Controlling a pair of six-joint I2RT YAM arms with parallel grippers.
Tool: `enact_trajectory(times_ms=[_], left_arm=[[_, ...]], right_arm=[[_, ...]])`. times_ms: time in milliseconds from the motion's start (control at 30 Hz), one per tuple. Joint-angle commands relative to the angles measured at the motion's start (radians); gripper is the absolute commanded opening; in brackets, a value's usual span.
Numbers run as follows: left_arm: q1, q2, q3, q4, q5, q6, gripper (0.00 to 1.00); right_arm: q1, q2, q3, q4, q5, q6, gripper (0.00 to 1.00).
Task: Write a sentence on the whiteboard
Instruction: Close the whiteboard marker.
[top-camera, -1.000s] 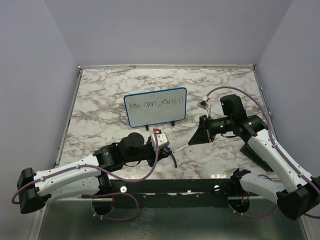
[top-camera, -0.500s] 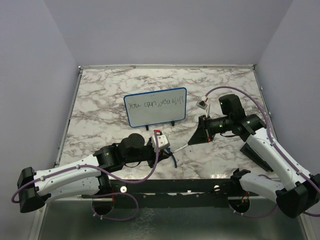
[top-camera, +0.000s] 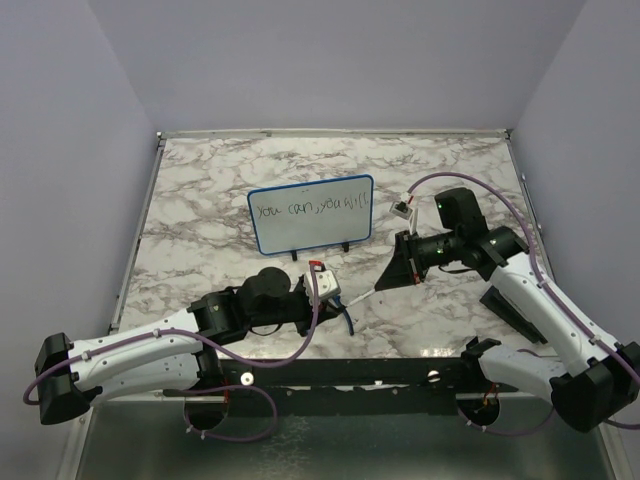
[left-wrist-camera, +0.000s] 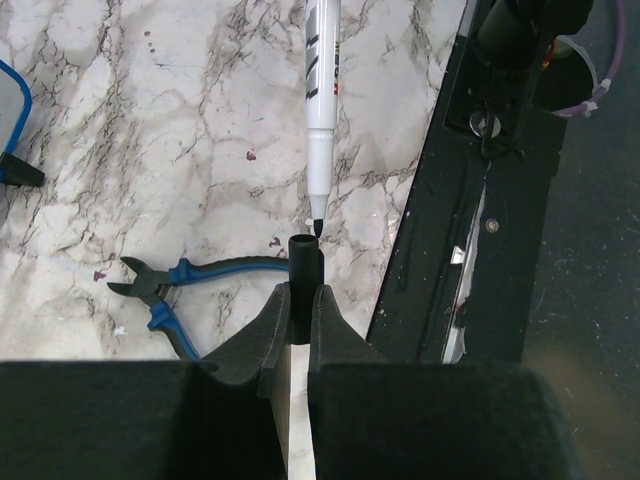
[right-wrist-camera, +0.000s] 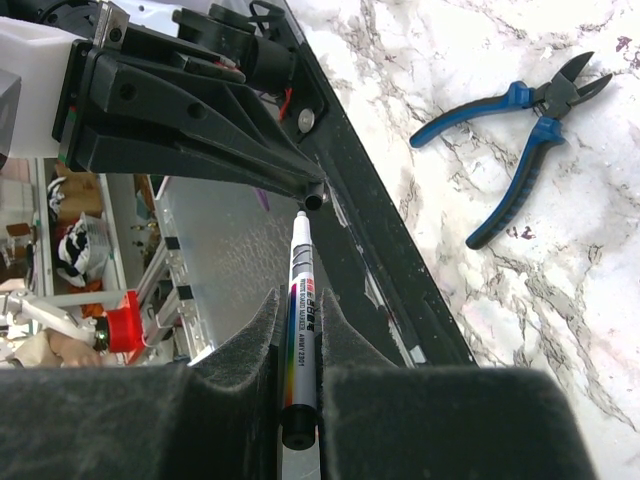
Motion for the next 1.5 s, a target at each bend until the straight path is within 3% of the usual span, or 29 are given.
enact_trajectory(times_ms=[0, 933, 1467], left_arm=[[-0.007, 0.004, 0.0, -0.004, 0.026, 0.014, 0.0], [-0.01, -0.009, 0.003, -0.002, 0.037, 0.015, 0.0], [-0.011, 0.017, 0.014, 0.013, 0.038, 0.021, 0.0]], right_arm=[[-0.004, 0.01, -0.006, -0.017, -0.031, -0.014, 0.01], [-0.004, 0.042, -0.007, -0.007, -0.014, -0.021, 0.01], [0.014, 0.071, -0.034, 0.016, -0.081, -0.018, 0.01]])
